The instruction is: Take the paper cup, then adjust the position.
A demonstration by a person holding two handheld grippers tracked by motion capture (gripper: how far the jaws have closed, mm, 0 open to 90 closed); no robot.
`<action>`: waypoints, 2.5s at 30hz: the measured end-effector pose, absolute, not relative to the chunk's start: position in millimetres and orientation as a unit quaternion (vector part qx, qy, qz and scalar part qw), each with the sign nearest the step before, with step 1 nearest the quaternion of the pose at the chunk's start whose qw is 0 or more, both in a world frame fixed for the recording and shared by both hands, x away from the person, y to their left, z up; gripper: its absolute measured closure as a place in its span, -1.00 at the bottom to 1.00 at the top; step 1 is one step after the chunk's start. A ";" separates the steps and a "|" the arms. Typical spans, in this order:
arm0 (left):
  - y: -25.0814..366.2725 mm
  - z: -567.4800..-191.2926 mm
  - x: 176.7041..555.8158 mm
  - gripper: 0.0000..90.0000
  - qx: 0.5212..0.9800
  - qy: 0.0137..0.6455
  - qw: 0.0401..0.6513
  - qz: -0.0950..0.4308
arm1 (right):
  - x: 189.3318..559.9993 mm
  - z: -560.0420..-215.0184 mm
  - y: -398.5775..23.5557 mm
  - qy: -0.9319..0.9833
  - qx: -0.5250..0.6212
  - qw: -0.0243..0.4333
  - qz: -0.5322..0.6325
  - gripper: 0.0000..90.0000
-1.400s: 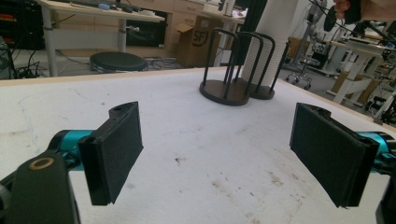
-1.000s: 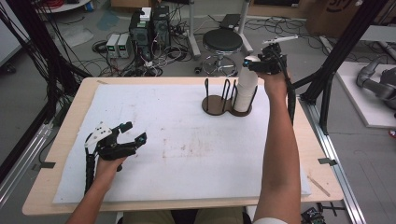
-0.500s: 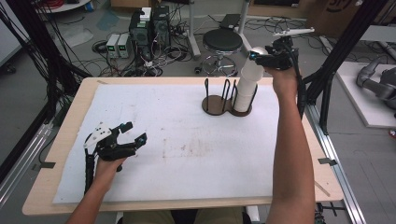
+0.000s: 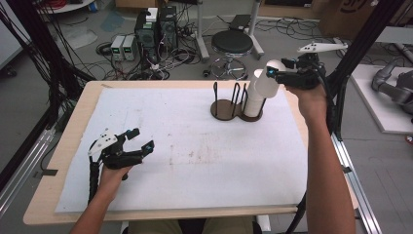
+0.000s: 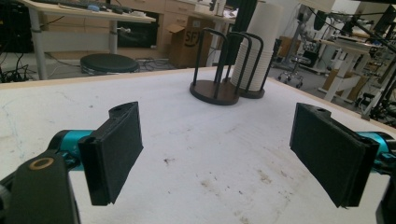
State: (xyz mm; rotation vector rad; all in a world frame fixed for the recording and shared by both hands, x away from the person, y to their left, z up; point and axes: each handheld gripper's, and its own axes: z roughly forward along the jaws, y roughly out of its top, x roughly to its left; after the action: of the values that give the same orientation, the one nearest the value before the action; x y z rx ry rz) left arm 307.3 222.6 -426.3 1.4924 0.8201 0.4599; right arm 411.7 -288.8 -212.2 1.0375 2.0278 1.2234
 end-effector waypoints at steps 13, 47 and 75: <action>220.2 -425.7 304.7 -0.63 0.660 0.331 0.646 0.192 | 371.3 -257.1 -264.2 0.794 0.324 0.204 0.472 -0.16; 198.9 -413.8 291.6 -0.64 0.690 0.248 0.661 0.158 | 338.6 -319.2 -208.5 0.827 0.233 0.133 0.493 -0.16; 142.8 -405.4 293.2 -0.64 0.734 0.156 0.654 0.099 | 314.6 -318.6 -158.6 0.849 0.134 0.084 0.503 -0.16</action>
State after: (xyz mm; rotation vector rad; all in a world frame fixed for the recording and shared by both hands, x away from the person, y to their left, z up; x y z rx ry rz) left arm 293.2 142.8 -405.4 1.6642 0.3531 0.2235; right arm 314.6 -158.6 -318.6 0.3997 2.5347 1.5019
